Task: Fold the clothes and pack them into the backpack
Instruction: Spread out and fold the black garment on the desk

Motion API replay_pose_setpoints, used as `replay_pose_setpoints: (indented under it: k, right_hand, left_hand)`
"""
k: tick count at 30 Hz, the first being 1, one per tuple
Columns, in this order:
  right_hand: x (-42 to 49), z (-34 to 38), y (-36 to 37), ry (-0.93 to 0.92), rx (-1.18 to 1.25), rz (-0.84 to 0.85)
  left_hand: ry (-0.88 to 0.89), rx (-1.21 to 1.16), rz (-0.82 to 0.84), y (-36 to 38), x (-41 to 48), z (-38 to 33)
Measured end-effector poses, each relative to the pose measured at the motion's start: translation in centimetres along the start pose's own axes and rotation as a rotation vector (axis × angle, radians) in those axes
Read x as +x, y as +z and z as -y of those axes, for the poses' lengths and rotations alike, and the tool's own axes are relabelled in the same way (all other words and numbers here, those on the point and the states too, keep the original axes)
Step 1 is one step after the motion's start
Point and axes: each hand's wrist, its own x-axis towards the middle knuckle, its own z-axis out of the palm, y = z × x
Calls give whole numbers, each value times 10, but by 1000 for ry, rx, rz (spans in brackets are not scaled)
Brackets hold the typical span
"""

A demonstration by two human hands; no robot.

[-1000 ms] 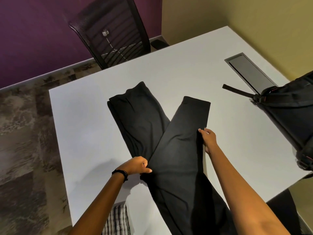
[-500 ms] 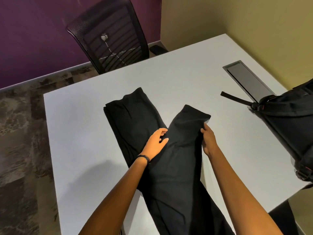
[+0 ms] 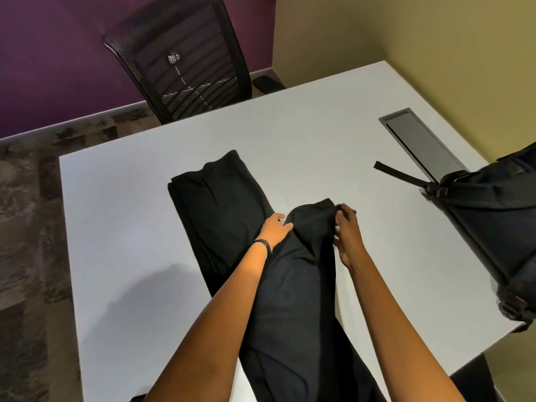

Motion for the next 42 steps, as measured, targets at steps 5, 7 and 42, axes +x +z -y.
replay_pose_setpoints:
  k: [5,7,42]
  right_hand:
    - [0,-5,-5,31,-103,-1]
    - [-2,-1,-6,26,-143,19]
    - [9,-3,115,-279,-649,357]
  left_hand:
    - [68,-112,107,8,-2,-12]
    - [130,-125,196,7,-3,-18]
    - [165,-239,-218,-93,-73,116]
